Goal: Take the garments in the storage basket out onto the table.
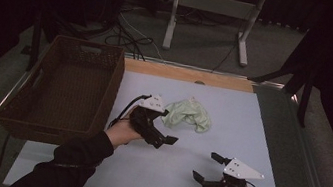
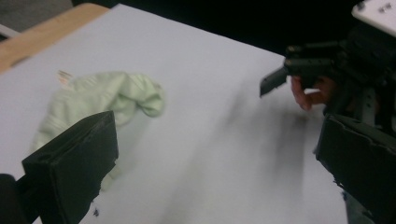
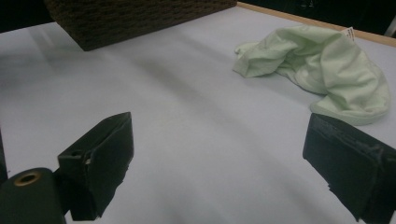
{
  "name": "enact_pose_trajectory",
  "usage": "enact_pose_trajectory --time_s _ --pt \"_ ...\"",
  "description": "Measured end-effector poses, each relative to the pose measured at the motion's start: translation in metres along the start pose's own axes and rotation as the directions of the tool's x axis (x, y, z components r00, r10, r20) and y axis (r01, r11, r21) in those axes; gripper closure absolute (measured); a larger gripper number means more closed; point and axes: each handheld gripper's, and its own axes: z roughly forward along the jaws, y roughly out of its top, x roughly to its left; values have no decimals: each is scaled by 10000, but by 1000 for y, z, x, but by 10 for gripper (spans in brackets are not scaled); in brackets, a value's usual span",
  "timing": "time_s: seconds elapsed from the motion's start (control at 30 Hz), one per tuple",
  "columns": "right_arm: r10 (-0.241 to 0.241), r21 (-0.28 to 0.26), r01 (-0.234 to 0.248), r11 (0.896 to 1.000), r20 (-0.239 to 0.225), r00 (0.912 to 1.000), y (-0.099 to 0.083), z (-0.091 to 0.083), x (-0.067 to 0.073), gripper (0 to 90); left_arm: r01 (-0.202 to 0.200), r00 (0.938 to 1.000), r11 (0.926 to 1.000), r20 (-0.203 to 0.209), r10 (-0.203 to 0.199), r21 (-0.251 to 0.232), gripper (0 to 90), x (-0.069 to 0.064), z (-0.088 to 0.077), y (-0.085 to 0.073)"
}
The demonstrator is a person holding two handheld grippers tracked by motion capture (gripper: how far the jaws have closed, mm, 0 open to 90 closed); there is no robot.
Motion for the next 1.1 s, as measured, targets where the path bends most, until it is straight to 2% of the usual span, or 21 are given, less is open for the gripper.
enact_pose_trajectory --time_s 0.17,0.3,0.43,0.57,0.77,0.93,1.1 --pt "2 6 -2 10000 -44 10000 0 0 1 92 -60 9999 9998 152 57 193 0 -9 4 -17" --pt "-43 -2 43 10000 -78 10000 0 0 1 92 -33 9991 9994 428 19 338 0 -14 6 -30" --pt "-14 -8 14 10000 -94 10000 0 0 2 92 -205 9986 9982 493 177 561 0 -19 5 -43" --pt "-25 1 25 10000 -134 9999 0 0 2 92 -116 9977 9976 681 69 690 0 -23 4 -56" --pt "-46 -33 46 10000 -171 9998 1 0 3 92 -226 9968 9960 778 159 866 0 -31 -1 -74" --pt "-77 37 78 10000 -237 9997 1 1 4 92 -158 9960 9969 892 89 766 0 -35 -7 -88" --pt "-120 44 121 9999 -259 9996 1 1 4 92 -244 9962 9949 862 160 979 0 -40 -15 -101"
